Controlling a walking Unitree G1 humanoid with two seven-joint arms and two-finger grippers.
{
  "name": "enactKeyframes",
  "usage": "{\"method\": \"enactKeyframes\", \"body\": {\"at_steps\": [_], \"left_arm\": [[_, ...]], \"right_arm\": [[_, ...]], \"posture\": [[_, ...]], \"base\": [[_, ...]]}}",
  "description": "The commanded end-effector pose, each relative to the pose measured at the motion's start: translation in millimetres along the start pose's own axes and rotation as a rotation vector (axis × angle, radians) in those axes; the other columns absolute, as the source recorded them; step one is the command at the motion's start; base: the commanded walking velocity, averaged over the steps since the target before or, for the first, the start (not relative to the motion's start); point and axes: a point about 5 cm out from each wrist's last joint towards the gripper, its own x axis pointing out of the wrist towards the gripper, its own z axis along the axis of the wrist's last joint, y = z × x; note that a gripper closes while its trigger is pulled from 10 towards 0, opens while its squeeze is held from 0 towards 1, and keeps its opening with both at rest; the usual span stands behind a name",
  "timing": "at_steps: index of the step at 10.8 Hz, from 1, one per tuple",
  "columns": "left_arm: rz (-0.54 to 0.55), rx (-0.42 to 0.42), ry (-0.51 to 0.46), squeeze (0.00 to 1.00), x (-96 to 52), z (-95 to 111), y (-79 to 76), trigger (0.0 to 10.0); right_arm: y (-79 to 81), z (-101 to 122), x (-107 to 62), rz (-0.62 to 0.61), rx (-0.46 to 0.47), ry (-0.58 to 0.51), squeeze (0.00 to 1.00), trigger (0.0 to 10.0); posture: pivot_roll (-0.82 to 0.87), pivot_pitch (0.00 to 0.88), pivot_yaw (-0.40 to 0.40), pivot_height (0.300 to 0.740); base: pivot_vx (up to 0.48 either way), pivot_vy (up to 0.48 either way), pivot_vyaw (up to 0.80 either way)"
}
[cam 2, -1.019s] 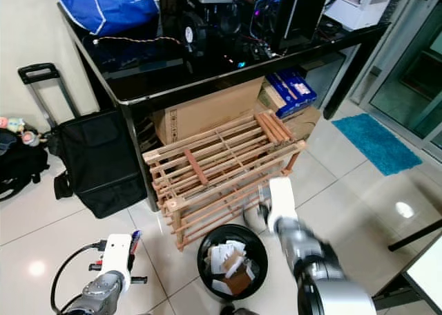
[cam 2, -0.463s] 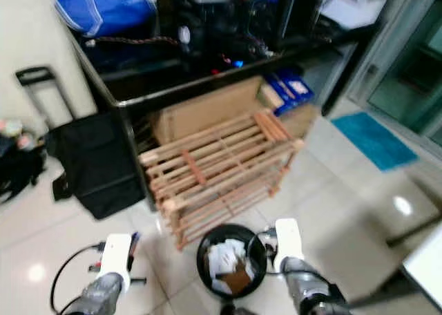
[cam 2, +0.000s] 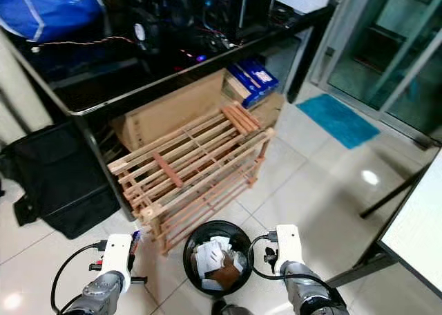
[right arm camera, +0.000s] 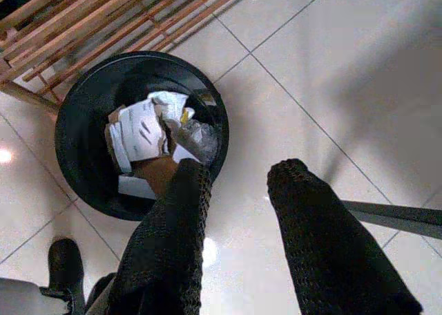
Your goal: Picking trash to rubbish bin
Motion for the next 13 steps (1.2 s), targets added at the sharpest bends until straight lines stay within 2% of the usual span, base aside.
{"method": "enactKeyframes", "body": {"at_steps": [1,3,9,12,13], "left_arm": [[-0.015,0.005,-0.003,0.00,0.5,1.7,-3.3,10.0],[-0.018,0.014,-0.006,0.00,0.3,1.7,-4.1,10.0],[-0.019,0.064,-0.010,0.00,0.6,2.9,-3.0,10.0],[-0.007,0.025,-0.027,0.00,1.0,6.2,-0.6,10.0],[-0.008,0.026,-0.027,0.00,1.1,6.3,-0.4,10.0]], "right_arm": [[-2.5,1.5,0.0,-0.013,0.014,-0.002,0.00,10.0],[-3.5,-0.9,-0.6,-0.018,0.011,0.004,0.00,10.0],[-2.0,-1.7,-0.5,-0.015,-0.002,0.008,0.00,10.0],[-1.2,-1.8,-0.4,-0.014,-0.002,0.007,0.00,10.0],[-0.7,-1.5,-0.4,-0.012,0.008,0.003,0.00,10.0]], "posture": [[0.07,0.064,-0.099,0.740],[0.07,0.064,-0.100,0.740],[0.07,0.047,-0.096,0.740],[0.07,0.043,-0.093,0.740],[0.07,0.043,-0.091,0.740]], "base": [[0.000,0.000,-0.80],[0.000,0.000,-0.80],[0.000,-0.480,-0.79],[0.000,0.000,-0.78],[0.000,0.000,0.00]]}}
